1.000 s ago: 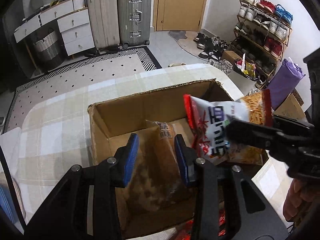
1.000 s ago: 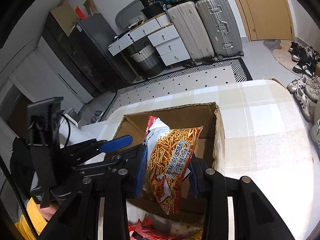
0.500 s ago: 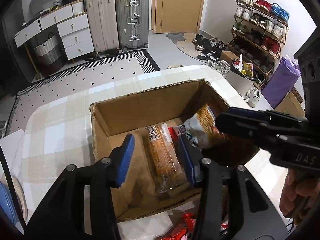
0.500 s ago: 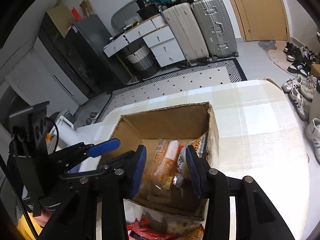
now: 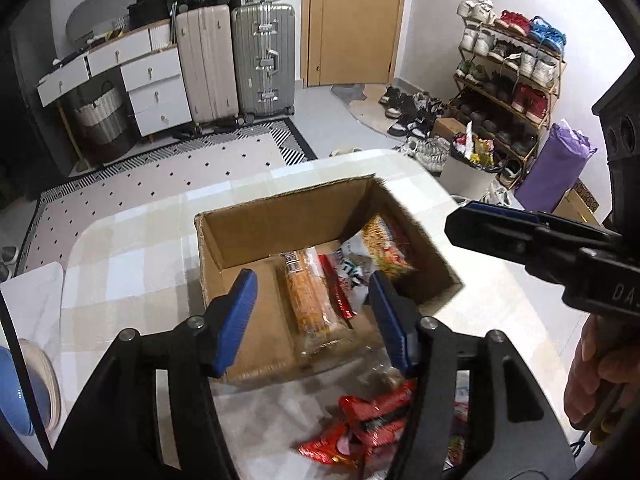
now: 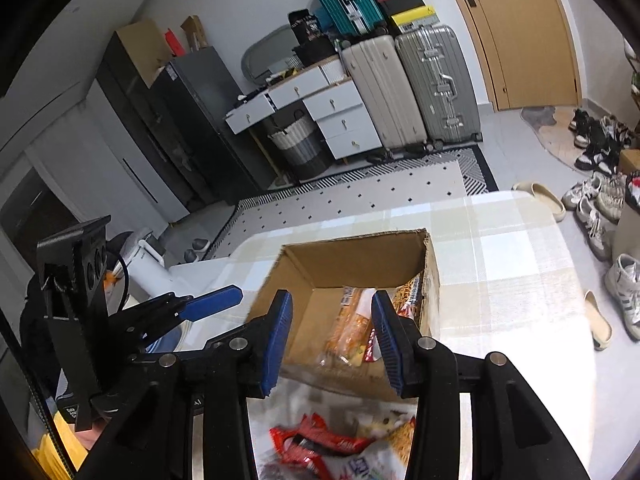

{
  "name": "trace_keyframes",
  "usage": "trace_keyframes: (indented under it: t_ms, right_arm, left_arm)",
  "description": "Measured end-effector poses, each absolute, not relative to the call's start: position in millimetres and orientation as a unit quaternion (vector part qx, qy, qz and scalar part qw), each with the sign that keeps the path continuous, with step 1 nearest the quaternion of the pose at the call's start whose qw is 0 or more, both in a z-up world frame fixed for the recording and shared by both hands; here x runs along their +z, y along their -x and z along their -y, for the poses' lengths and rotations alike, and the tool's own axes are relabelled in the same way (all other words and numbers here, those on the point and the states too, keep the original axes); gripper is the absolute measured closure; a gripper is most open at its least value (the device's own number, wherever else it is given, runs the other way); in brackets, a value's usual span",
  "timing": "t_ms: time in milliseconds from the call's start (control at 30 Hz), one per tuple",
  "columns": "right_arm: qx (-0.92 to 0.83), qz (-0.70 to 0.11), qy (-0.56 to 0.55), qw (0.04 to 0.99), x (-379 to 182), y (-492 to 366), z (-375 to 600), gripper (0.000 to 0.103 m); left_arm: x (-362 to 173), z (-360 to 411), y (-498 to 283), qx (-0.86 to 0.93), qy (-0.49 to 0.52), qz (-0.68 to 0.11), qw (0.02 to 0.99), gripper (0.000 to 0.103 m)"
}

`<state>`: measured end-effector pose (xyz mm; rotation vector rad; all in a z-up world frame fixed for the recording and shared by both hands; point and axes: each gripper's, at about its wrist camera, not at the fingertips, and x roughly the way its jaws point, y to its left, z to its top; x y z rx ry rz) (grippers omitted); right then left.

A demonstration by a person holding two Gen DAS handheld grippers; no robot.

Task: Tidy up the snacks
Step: 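Lower both snacks into the box and open both grippers, then withdraw both grippers from the box back toward the snack pile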

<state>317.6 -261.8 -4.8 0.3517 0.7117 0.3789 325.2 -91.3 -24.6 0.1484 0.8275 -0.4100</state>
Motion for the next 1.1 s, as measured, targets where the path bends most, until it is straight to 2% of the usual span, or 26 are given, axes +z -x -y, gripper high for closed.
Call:
trace_keyframes:
  t_ms: [100,167,267,400,633,700,833,1000,1067,1100]
  right_arm:
    - [0.188,-0.330,-0.153,0.912,12.2,-294.0,259.3,0.060]
    - [0.192,-0.315,-0.138,0.919,26.6,-273.8,255.1,0.056]
    - [0.199,-0.294,-0.124,0.927,43.6,-246.8,251.7,0.055]
    - [0.206,-0.266,-0.106,0.936,67.2,-207.6,246.9,0.054]
    - [0.213,-0.213,-0.088,0.949,91.2,-135.1,239.0,0.028]
    - [0.217,-0.198,-0.090,0.952,91.1,-113.3,237.9,0.027]
    - [0.209,-0.165,-0.096,0.959,77.6,-69.8,240.7,0.015]
    - [0.194,-0.154,-0.107,0.963,47.3,-30.2,241.7,0.012]
    - [0.187,-0.151,-0.107,0.965,34.1,-16.5,242.2,0.006]
    - [0.183,-0.149,-0.108,0.966,29.1,-13.3,243.5,0.005]
  left_arm:
    - [-3.5,91.4,-300.9,-0.198,-0.077,-0.382,0.899,0.046]
    - [14.0,92.8,-280.5,-0.193,-0.082,-0.364,0.908,0.037]
    - [40.4,87.9,-248.6,-0.199,-0.075,-0.335,0.918,0.027]
    - [72.7,81.7,-210.0,-0.202,-0.069,-0.309,0.927,0.026]
    - [118.5,66.9,-134.6,-0.194,-0.060,-0.269,0.942,0.020]
    - [126.4,60.7,-112.7,-0.189,-0.056,-0.260,0.945,0.018]
    - [130.6,39.7,-73.4,-0.193,-0.032,-0.257,0.946,0.016]
    - [117.5,10.7,-30.9,-0.175,0.000,-0.246,0.953,0.013]
    - [109.1,0.6,-13.7,-0.166,0.003,-0.235,0.958,0.002]
    - [105.0,-4.8,-0.8,-0.157,0.002,-0.224,0.962,0.000]
